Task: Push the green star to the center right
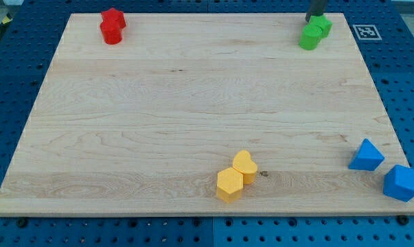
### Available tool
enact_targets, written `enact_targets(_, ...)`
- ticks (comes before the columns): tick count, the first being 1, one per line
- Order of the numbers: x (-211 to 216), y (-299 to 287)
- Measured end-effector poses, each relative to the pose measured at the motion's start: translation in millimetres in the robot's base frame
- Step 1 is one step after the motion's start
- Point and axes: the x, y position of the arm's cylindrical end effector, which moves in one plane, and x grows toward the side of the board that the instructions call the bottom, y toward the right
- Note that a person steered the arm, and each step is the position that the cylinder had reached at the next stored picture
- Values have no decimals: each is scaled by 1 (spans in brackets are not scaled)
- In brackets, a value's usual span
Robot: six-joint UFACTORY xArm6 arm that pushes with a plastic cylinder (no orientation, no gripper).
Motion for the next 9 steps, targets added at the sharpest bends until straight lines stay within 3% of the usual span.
enact_targets(1,15,22)
enact_targets(5,78,4)
enact_targets(7,48,-35)
enact_targets(9,86,-41)
